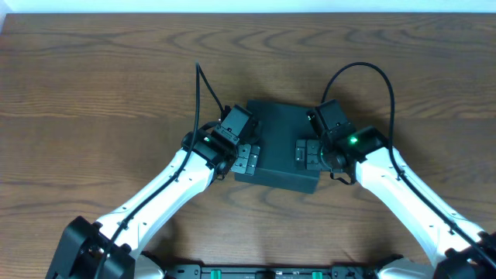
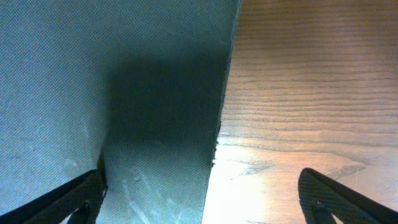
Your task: Pack container
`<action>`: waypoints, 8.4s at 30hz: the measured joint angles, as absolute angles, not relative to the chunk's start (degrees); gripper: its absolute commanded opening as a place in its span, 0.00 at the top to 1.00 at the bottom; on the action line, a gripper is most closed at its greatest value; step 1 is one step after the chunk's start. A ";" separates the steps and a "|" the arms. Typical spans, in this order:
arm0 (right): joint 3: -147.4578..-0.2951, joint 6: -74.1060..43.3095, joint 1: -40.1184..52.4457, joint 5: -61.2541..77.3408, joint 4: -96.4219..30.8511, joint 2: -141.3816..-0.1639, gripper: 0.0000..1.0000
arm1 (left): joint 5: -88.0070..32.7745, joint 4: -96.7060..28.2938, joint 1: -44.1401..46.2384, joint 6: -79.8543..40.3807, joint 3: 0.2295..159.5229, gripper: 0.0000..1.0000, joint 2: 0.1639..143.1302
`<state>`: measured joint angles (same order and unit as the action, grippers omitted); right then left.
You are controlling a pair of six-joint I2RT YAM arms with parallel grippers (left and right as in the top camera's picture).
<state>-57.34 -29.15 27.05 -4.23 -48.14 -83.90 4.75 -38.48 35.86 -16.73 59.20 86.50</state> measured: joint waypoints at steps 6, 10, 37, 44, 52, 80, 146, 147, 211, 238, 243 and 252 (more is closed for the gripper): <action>-57.25 -29.17 27.14 -2.87 -48.31 -83.90 0.01 | 4.75 -38.48 35.86 -16.71 59.20 0.05 86.54; -57.25 -29.17 28.45 -2.02 -49.84 -83.64 0.01 | 4.78 -38.50 35.86 -16.71 59.20 0.05 86.59; -47.20 -40.58 38.54 -1.32 -54.74 -76.12 0.01 | 4.91 -38.92 35.92 -16.71 59.99 0.05 88.47; -46.39 -42.94 38.54 -2.66 -52.84 -76.14 0.01 | 4.91 -38.89 35.92 -16.71 59.99 0.05 88.47; -46.24 -46.70 38.54 -7.11 -53.39 -76.99 0.01 | 4.91 -38.89 35.92 -16.71 59.99 0.05 88.51; -43.38 -50.70 38.57 -14.35 -45.93 -84.79 0.01 | 4.91 -38.54 36.07 -16.73 60.12 0.05 88.73; -44.47 -49.56 32.75 -19.97 -37.63 -75.57 0.01 | 4.93 -40.71 36.07 -16.80 60.45 0.05 88.79; -44.56 -49.56 32.75 -19.99 -37.58 -75.70 0.01 | 4.93 -41.15 36.07 -16.86 60.51 0.05 88.79; -44.66 -49.54 32.73 -19.99 -35.51 -76.47 0.01 | 16.64 -39.83 44.69 -30.79 54.96 0.05 94.80; -53.06 -30.74 32.75 -19.97 -57.28 -47.77 0.01 | 21.06 -47.64 44.69 -17.47 54.87 0.05 48.07; -53.52 -29.19 32.73 -19.97 -63.31 -40.66 0.01 | 22.65 -52.84 44.69 -13.78 54.87 0.05 43.09; -53.58 -28.01 34.44 -18.72 -65.36 -33.89 0.01 | 20.69 -57.69 44.69 -11.73 54.87 0.05 40.36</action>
